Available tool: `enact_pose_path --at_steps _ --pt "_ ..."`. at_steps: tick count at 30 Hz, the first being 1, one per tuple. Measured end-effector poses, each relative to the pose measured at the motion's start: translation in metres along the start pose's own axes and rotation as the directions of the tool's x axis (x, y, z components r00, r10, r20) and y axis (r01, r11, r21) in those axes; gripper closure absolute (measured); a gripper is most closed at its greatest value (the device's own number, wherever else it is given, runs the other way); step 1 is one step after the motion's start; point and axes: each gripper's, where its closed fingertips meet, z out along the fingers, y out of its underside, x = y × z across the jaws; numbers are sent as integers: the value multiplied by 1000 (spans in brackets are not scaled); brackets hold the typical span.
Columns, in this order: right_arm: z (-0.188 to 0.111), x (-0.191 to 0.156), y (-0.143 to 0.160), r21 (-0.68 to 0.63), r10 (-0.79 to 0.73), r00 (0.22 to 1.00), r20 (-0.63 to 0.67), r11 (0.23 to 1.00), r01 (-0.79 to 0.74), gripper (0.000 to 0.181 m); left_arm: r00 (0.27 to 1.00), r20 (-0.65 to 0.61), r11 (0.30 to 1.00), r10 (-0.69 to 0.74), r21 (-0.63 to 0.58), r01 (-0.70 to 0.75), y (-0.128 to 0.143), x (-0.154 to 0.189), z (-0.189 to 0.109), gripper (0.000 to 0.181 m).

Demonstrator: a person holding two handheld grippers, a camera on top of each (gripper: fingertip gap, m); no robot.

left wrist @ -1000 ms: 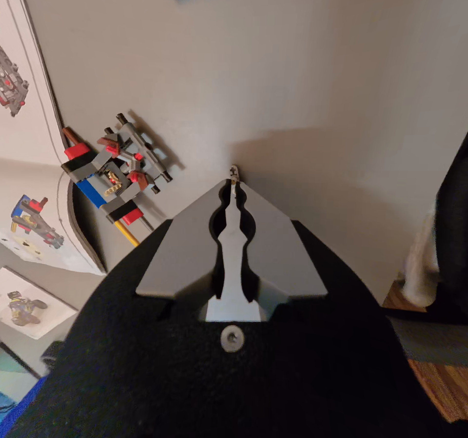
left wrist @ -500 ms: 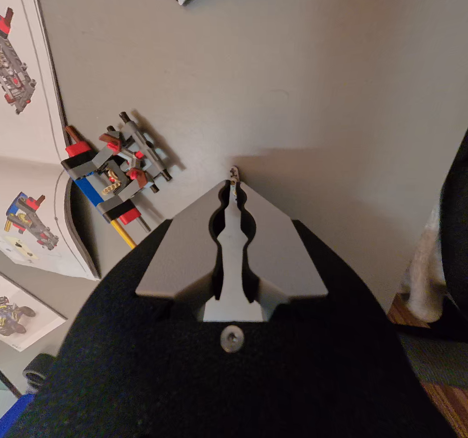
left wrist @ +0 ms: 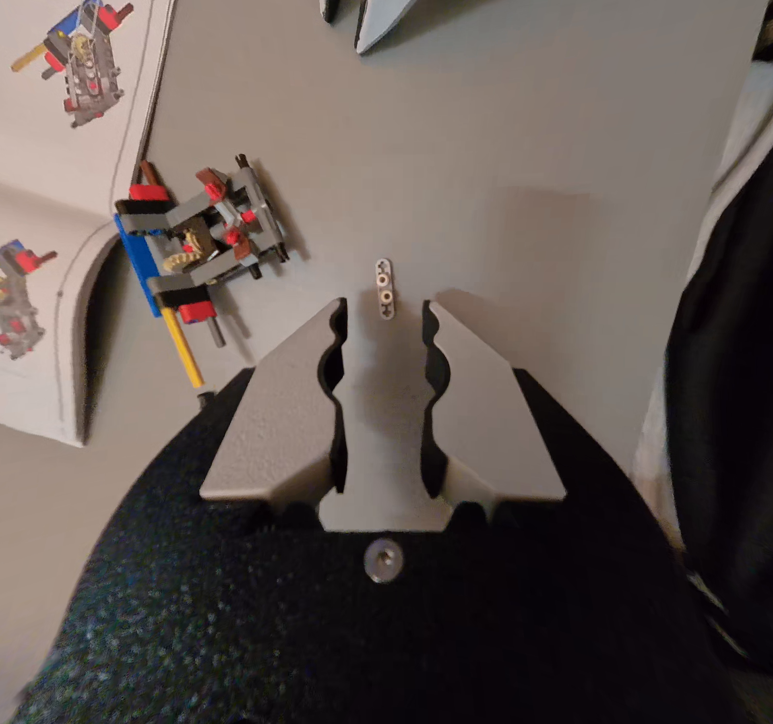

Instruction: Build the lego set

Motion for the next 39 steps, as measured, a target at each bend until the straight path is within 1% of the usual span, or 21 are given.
enact_pose_path --at_steps 1,4,6,9,11,13,14,18,21,23,25,26,27,29,30,32,34,35,37,39 --pt "0 0 0 0 0 1000 0 1000 0 167 1000 -7 999 -20 27 20 2 2 2 149" --pt "0 0 0 0 -5 1000 -7 1000 5 167 998 -1 994 -58 88 57 7 4 8 147" --pt "0 1 0 1 -11 1000 -16 1000 11 166 997 42 984 -66 170 58 3 -3 3 146" --pt "-1 4 0 2 -3 999 -32 1000 3 160 979 150 938 -139 336 82 -8 -33 -16 145" --pt "-3 7 2 3 14 999 -37 1000 -13 154 949 234 881 -210 466 80 -16 -60 -37 144" --pt "-5 11 4 2 31 998 -50 1000 -31 149 903 318 815 -289 576 59 -20 -90 -60 144" --pt "-7 16 5 3 33 997 -70 999 -33 148 874 357 789 -331 612 49 -18 -105 -70 142" --pt "-8 46 5 12 30 986 -166 1000 -28 151 760 463 740 -457 672 36 -6 -167 -97 140" --pt "-2 79 -7 -5 -15 976 -217 1000 15 157 682 510 709 -524 705 18 4 -206 -112 142" --pt "2 109 -25 19 -32 962 -271 999 38 166 609 540 690 -581 723 17 17 -223 -121 145" --pt "6 134 -38 28 -65 948 -313 997 77 175 550 565 668 -615 744 -18 28 -227 -126 149" --pt "8 145 -43 31 -95 936 -338 993 112 180 528 583 667 -617 744 -42 34 -225 -127 152" --pt "11 153 -47 36 -130 922 -365 988 153 181 513 608 679 -606 731 -66 39 -223 -126 154" --pt "12 170 -58 71 -163 874 -457 973 218 181 468 665 717 -582 691 -92 47 -223 -127 157" --pt "12 171 -63 94 -177 852 -493 963 254 181 450 685 734 -572 673 -92 50 -224 -126 156" --pt "11 159 -70 110 -245 818 -521 931 349 181 417 740 782 -528 615 -99 51 -226 -123 156" --pt "7 161 -66 46 -326 737 -592 899 435 181 347 822 846 -452 518 -126 54 -226 -122 156" --pt "6 163 -65 24 -343 713 -611 893 450 181 316 855 874 -410 468 -131 56 -227 -121 156" --pt "7 168 -59 31 -312 730 -608 909 415 181 284 894 907 -346 396 -142 55 -228 -114 156" --pt "10 171 -52 43 -281 749 -599 924 381 181 287 903 916 -319 371 -151 53 -228 -105 156"
